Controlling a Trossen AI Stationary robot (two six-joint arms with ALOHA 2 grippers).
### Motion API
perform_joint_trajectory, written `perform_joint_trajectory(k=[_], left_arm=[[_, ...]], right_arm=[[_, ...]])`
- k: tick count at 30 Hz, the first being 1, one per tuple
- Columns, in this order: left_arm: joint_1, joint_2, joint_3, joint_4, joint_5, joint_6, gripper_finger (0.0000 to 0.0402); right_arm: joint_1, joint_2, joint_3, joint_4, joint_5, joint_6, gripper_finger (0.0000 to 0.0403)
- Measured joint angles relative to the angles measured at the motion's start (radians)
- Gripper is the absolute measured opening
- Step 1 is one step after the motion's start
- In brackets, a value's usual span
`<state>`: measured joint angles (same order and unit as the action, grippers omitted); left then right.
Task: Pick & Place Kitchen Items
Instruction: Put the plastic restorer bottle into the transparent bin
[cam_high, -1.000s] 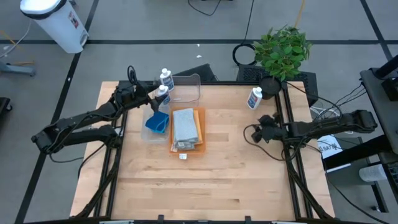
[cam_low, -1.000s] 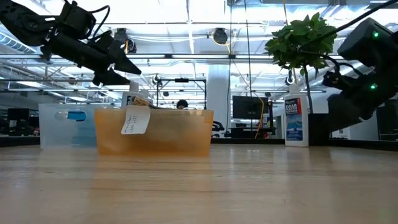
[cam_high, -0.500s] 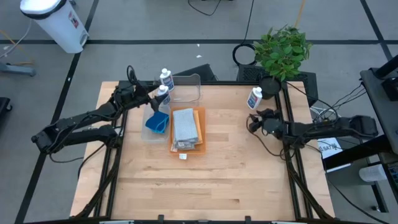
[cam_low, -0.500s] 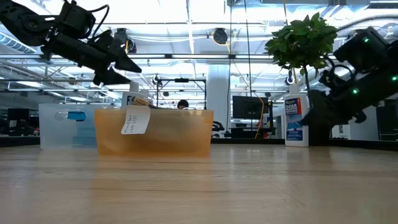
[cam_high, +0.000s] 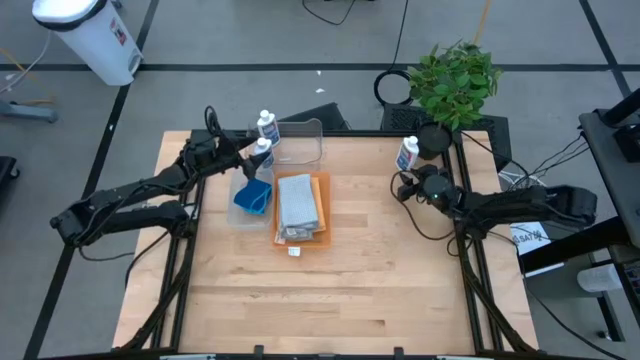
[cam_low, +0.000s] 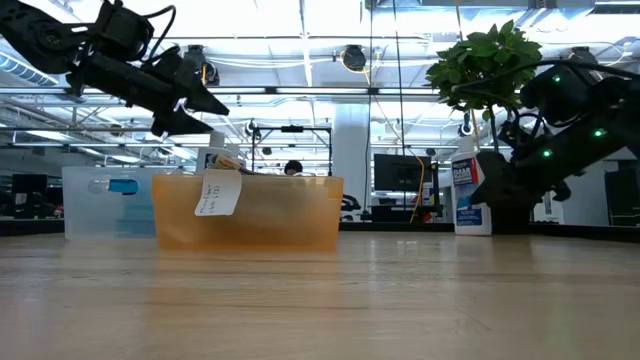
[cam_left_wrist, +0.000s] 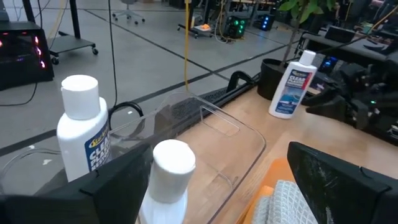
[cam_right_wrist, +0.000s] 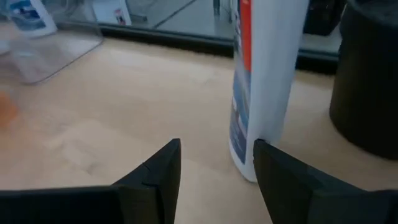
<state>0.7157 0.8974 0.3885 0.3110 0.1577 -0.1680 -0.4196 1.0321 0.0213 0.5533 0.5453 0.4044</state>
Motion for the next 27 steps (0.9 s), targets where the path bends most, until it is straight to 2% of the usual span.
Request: perform_joint_trajectory(k=[10,17,23,27], left_arm=[[-0.006,0.000,0.000,0.001,-0.001,0.007,0.0374],[-0.005,0.000,0.000,0.001,-0.001,0.008,0.0374],[-0.005,0.000,0.000,0.001,0.000,0.008,0.0374],[-0.005,0.000,0.000,0.001,0.000,0.007,0.0374]], right_arm=[[-0.070,0.154,0.083,0.053,0.008,-0.145,0.0168],[-0.124,0.246,0.096,0.236,-0.005,-0.186,0.0168],[-0.131,0.294,0.098,0.395,-0.185,-0.260,0.0168],[-0.131,0.318,0.098,0.393,-0.181,-0.254,0.0161]])
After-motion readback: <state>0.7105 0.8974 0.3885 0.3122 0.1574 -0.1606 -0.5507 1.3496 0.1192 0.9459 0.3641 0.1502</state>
